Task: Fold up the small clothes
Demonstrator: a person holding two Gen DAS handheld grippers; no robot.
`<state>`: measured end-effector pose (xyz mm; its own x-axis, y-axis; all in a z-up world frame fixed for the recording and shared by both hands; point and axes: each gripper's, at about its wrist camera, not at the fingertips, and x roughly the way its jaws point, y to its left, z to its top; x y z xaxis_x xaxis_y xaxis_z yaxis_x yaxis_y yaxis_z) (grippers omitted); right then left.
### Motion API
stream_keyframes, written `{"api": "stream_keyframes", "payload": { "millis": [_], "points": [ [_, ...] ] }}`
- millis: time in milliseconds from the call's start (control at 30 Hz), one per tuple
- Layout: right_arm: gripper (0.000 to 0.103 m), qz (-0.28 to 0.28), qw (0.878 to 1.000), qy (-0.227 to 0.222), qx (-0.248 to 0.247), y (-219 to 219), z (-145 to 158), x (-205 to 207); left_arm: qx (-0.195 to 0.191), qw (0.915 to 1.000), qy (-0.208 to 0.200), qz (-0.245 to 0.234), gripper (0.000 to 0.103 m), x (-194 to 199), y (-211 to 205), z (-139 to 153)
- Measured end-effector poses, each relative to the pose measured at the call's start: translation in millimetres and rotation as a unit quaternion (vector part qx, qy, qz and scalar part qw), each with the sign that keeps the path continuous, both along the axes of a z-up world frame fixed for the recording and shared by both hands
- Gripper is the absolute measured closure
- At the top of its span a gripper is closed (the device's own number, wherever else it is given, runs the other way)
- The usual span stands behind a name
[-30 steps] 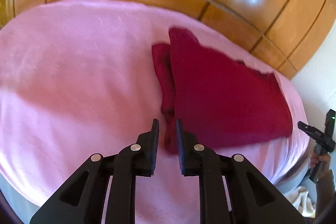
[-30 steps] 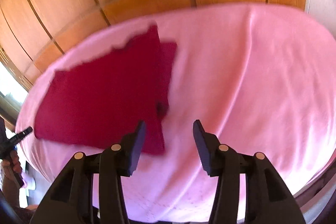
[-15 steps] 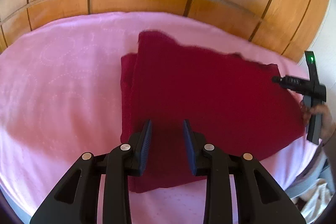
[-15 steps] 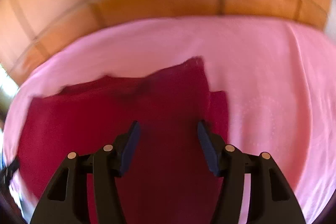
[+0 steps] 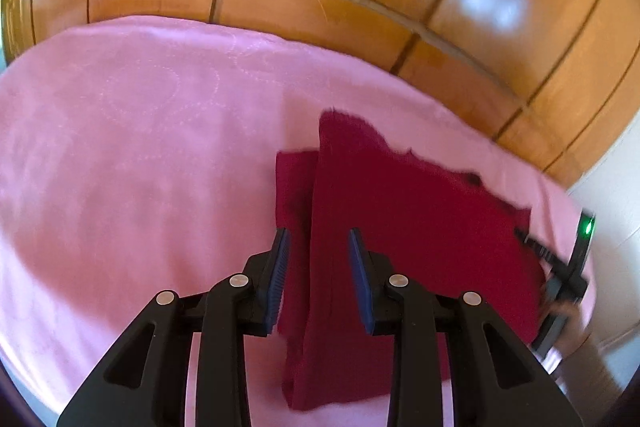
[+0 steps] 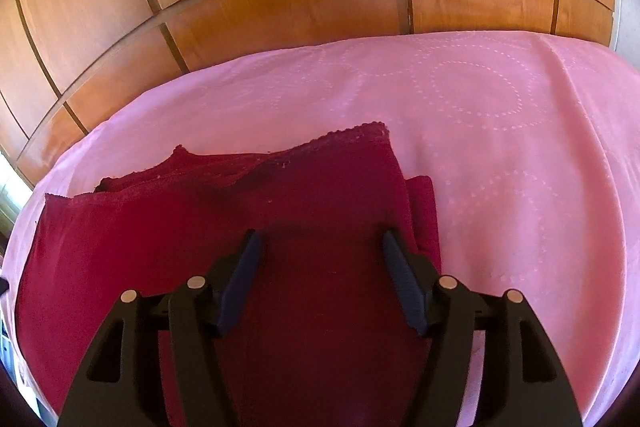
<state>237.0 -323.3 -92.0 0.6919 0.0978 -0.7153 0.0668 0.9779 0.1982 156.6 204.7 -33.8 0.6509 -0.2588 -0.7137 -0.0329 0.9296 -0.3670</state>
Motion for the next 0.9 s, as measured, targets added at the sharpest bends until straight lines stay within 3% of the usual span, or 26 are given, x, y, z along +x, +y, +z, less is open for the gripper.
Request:
{"api": "stream_keyframes", "payload": {
  "millis": [133, 267, 300, 367, 467, 533, 600, 667, 733, 800, 900],
  "points": [
    [0.035, 0.002, 1.000, -0.001, -0.002, 1.4, 0.2, 0.5, -0.027, 0.9993, 0.012, -0.024, 0.074, 35.1, -1.6, -2.8],
    [0.034, 0.003, 1.000, -0.001, -0.004, 2.1, 0.4, 0.0, -0.029, 0.9976, 0.053, -0.033, 0.074, 73.9, -13.2, -23.6],
    [0.034, 0.004, 1.000, -0.001, -0.004, 2.2, 0.4, -0.2, -0.025, 0.9972, 0.062, -0.035, 0.081, 81.7, -17.7, -29.4],
    [0.034, 0.004, 1.000, -0.001, -0.005, 1.5, 0.9, -0.5, -0.012, 0.9977, 0.052, -0.042, 0.098, 83.4, -24.8, -29.3],
    [0.031, 0.009, 1.000, -0.003, -0.013, 5.6, 1.4, -1.8, 0.029, 0.9995, -0.001, -0.007, 0.098, 60.9, -29.3, -15.1],
    [0.029, 0.012, 1.000, 0.001, -0.016, 7.6, 0.7, 0.3, 0.043, 0.9989, 0.009, 0.016, 0.098, 58.3, -23.7, -24.4],
    [0.025, 0.018, 1.000, 0.002, -0.019, 10.1, -0.1, 2.0, 0.032, 0.9973, 0.061, 0.027, 0.097, 65.6, -16.5, -55.4],
    [0.024, 0.021, 1.000, 0.002, -0.020, 10.7, -1.0, 2.9, 0.029, 0.9969, 0.065, 0.032, 0.096, 66.0, -16.3, -66.5],
    [0.023, 0.021, 1.000, 0.000, -0.015, 8.8, -1.9, 2.7, 0.060, 0.9960, 0.053, 0.040, 0.095, 62.1, -25.7, -57.3],
    [0.021, 0.024, 1.000, 0.000, -0.009, 7.3, -2.3, 3.3, 0.092, 0.9936, 0.038, 0.054, 0.085, 56.9, -34.9, -44.7],
    [0.021, 0.024, 1.000, 0.000, -0.012, 8.4, -2.3, 3.4, 0.147, 0.9871, -0.012, 0.062, 0.083, 42.0, -49.3, -18.3]
  ]
}}
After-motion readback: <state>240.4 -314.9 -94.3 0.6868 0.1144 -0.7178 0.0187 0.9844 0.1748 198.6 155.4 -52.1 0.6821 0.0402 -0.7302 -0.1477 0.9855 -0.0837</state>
